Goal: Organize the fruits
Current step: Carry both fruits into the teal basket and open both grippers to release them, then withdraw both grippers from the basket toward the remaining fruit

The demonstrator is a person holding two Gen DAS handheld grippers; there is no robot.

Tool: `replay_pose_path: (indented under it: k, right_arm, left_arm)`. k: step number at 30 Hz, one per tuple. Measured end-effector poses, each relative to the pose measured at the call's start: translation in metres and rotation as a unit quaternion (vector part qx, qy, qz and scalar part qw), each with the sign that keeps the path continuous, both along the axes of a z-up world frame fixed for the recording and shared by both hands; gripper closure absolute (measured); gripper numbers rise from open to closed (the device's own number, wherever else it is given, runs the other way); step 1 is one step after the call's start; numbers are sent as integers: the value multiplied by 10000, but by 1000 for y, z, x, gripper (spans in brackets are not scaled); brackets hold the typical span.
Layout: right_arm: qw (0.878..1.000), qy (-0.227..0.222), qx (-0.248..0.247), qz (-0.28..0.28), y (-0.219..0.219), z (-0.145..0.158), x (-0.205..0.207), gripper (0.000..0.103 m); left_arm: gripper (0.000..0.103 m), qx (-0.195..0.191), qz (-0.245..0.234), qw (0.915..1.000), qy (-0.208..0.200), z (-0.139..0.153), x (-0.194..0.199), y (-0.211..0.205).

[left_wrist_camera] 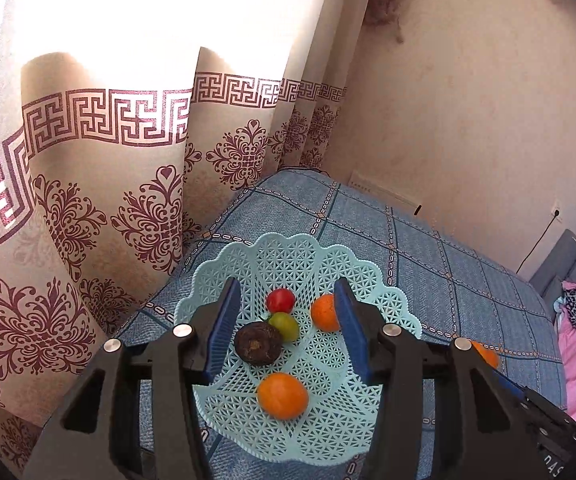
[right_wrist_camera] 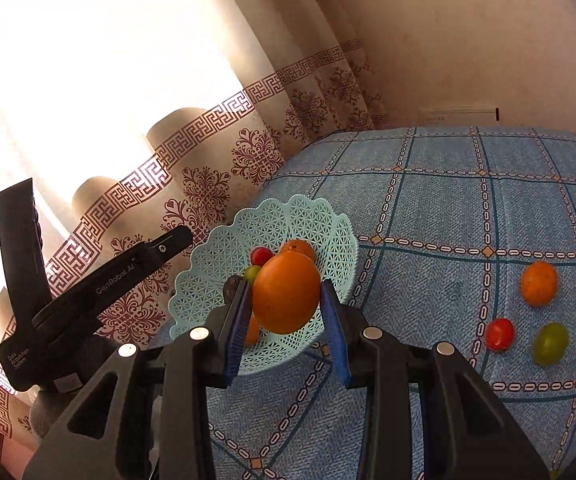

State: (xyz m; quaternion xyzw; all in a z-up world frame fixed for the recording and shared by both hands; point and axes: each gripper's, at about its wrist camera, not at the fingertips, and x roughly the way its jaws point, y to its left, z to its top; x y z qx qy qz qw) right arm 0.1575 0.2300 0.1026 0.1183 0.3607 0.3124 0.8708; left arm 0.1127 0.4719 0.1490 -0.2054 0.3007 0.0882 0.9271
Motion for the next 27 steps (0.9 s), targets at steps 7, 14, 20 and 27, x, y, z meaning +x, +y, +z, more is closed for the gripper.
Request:
replay_pose_path:
  k: [7, 14, 20, 27]
  right_arm:
    - [9997, 170, -142, 76, 18, -13, 9, 66]
    - [9999, 138, -43, -9, 11, -16, 10, 58]
    - [9997, 94, 40, -212, -6, -13, 8, 58]
    - [9990, 81, 111, -422, -26, -11, 6, 58]
  left_arm:
    - [31, -103, 128, 9998, -67, 2, -3, 7]
    - [20, -219, 242, 9994, -105, 1, -6, 14]
    - [19, -98, 227, 9996, -140, 4, -5, 8]
    - [14, 24, 3, 9998, -207, 7, -4, -8]
